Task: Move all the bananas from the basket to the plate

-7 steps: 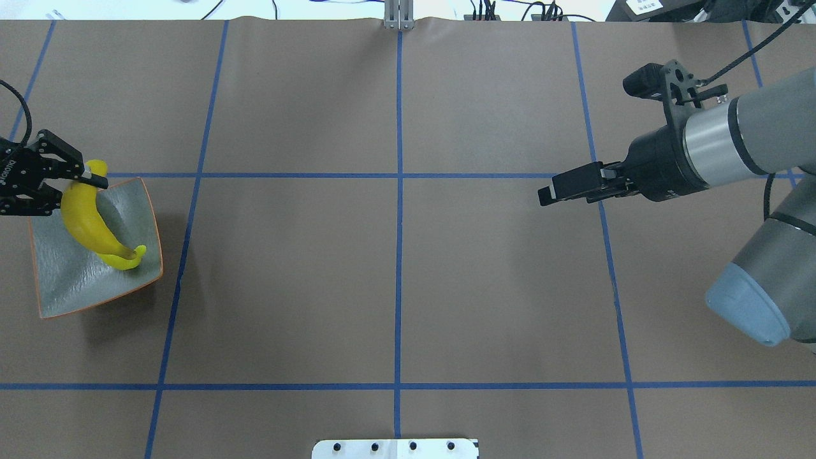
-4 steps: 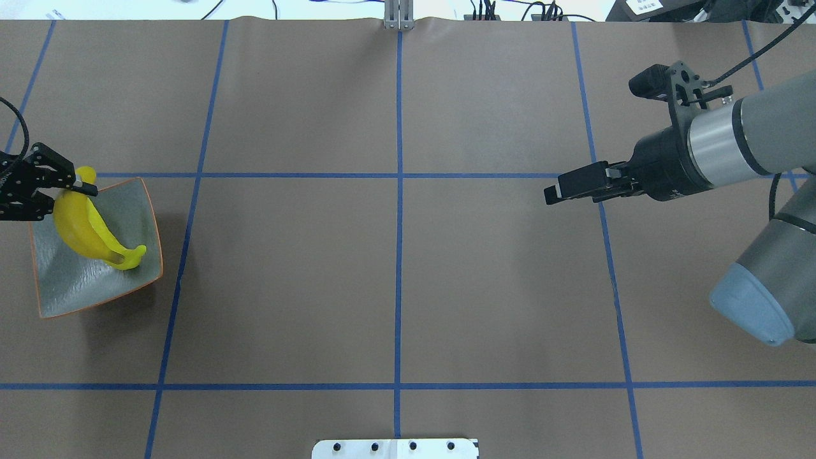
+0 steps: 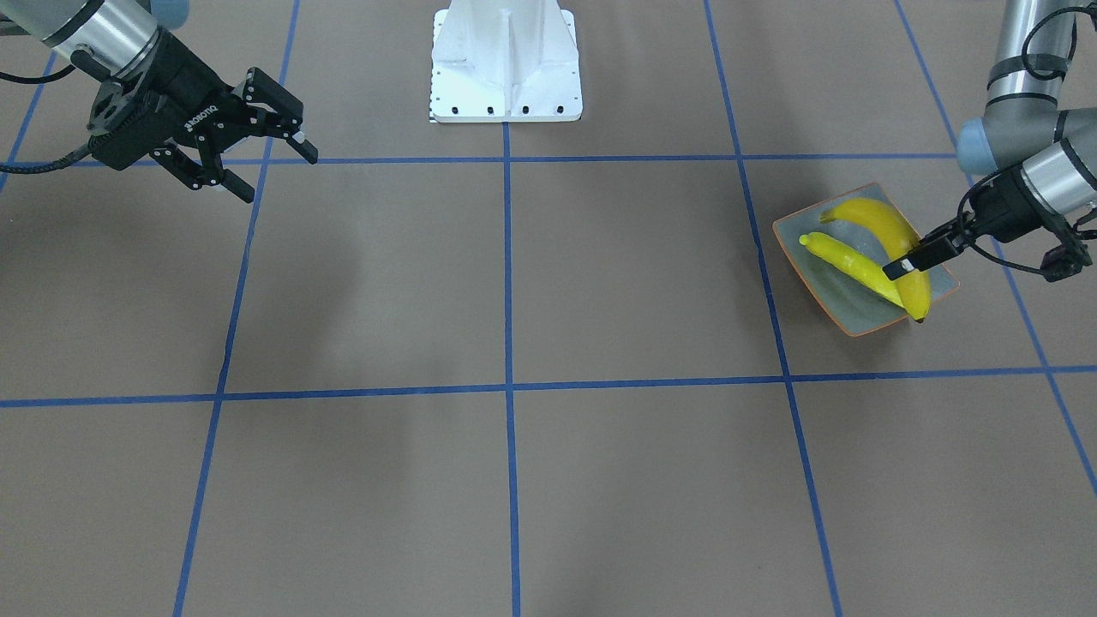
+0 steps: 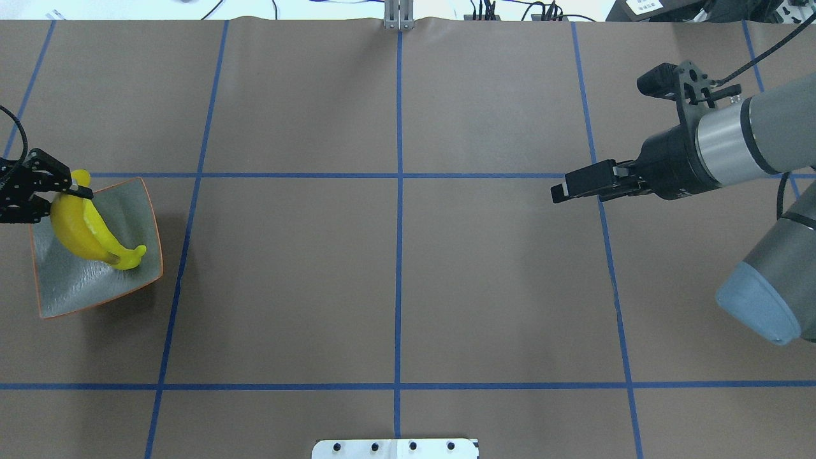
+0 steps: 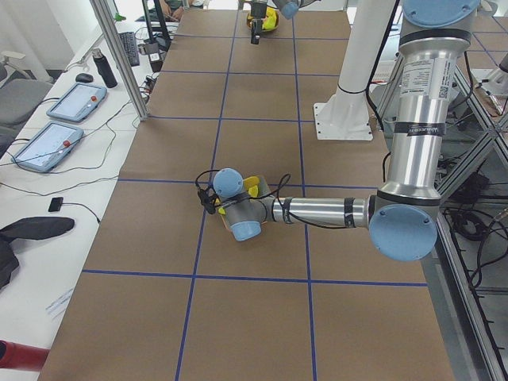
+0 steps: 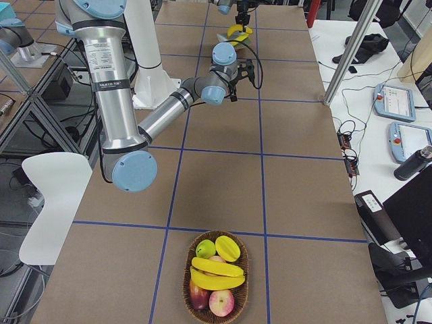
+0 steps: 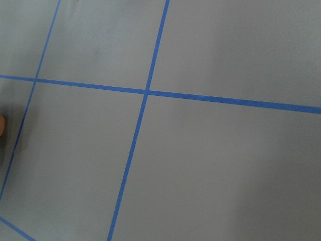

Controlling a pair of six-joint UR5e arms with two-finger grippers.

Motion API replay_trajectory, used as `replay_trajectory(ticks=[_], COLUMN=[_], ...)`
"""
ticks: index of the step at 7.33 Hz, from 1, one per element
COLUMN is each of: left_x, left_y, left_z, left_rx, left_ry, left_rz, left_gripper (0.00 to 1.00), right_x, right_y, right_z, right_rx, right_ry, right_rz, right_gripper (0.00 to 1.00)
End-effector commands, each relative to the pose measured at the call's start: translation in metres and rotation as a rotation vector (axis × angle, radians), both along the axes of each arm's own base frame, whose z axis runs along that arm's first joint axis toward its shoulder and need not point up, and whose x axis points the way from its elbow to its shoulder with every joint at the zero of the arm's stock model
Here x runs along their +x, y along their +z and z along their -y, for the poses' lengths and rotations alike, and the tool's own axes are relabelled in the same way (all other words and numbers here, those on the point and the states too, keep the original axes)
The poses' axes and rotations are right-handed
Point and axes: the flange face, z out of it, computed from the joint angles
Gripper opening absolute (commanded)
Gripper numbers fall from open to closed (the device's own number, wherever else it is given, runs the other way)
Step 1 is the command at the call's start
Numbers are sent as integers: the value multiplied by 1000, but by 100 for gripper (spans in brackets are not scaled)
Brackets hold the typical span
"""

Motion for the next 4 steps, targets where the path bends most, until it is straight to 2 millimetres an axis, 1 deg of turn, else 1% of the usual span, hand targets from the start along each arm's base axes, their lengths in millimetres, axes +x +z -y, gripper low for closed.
replay_trajectory(ticks=[1, 2, 3, 4], left_x=[0, 0, 0, 0], left_y=[4, 4, 4, 4], left_z=[0, 0, 0, 0], left_rx=[6, 7, 10, 10], left_ry=[-4, -4, -4, -7], left_rz=[3, 2, 1, 2], left_gripper=[0, 19, 68, 98], right_x=[7, 6, 8, 7], right_y=[6, 9, 13, 14], right_z=[3, 4, 3, 3], right_rx=[-9, -13, -16, -16], right_ry=[16, 16, 15, 14], right_rz=[-9, -13, -17, -19], right_gripper=[100, 100, 100, 100])
